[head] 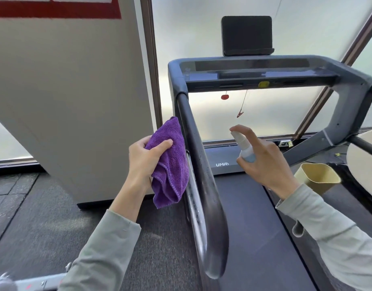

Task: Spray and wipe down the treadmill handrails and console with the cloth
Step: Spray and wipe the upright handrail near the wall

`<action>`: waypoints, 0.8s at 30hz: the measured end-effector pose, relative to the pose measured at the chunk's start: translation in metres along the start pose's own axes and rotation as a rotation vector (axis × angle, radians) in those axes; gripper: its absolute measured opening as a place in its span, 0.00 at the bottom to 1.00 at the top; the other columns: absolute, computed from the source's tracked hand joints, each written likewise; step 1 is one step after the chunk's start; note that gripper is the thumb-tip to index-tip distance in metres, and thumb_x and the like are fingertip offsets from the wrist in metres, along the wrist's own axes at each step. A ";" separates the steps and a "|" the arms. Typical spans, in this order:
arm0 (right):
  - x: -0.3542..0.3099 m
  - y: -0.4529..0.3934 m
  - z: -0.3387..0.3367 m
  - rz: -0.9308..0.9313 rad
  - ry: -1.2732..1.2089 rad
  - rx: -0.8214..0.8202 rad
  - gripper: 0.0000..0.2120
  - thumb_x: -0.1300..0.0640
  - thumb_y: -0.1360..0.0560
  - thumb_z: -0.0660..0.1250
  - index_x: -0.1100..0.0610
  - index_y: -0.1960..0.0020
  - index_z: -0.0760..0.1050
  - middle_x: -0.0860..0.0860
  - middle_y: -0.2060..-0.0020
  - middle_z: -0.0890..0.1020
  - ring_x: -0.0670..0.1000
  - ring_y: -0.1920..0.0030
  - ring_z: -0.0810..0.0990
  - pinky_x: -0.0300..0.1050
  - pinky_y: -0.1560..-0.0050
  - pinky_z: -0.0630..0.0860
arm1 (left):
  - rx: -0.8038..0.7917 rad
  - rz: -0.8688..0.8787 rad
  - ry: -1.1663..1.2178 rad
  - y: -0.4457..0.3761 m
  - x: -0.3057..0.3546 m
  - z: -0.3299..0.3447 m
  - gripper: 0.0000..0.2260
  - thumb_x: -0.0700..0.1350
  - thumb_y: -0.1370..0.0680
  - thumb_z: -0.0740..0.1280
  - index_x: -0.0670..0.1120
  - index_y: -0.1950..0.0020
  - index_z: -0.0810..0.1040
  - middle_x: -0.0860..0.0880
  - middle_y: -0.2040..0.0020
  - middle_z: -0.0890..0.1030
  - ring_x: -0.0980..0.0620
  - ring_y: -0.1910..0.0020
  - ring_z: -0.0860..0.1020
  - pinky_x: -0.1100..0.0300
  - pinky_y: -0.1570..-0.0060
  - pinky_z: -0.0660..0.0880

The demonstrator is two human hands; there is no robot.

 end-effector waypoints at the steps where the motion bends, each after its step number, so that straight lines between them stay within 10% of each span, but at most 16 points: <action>1: 0.000 0.003 -0.002 -0.004 -0.006 -0.010 0.34 0.66 0.31 0.68 0.40 0.33 0.63 0.45 0.71 0.67 0.52 0.70 0.67 0.49 0.67 0.69 | -0.001 0.002 0.000 0.002 0.000 0.000 0.04 0.41 0.29 0.76 0.45 0.56 0.83 0.51 0.64 0.84 0.56 0.66 0.82 0.65 0.69 0.76; 12: -0.010 0.044 -0.012 -0.088 -0.051 -0.079 0.34 0.65 0.30 0.69 0.37 0.32 0.64 0.36 0.64 0.74 0.42 0.67 0.72 0.39 0.68 0.70 | 0.046 0.008 -0.026 0.025 -0.014 -0.006 0.04 0.43 0.30 0.77 0.49 0.60 0.84 0.48 0.61 0.85 0.52 0.62 0.84 0.60 0.63 0.80; 24: -0.004 0.053 -0.014 -0.030 -0.013 0.001 0.34 0.65 0.29 0.69 0.39 0.32 0.63 0.41 0.69 0.69 0.52 0.70 0.68 0.51 0.68 0.74 | 0.046 0.011 -0.006 0.034 -0.014 -0.003 0.05 0.43 0.31 0.77 0.48 0.57 0.84 0.48 0.60 0.85 0.51 0.61 0.84 0.60 0.64 0.79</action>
Point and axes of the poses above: each hand's wrist, its own y-axis away from the middle knuckle, its own z-axis out of the palm, x = y × z, the point moved 3 cm from there along -y, towards the middle knuckle
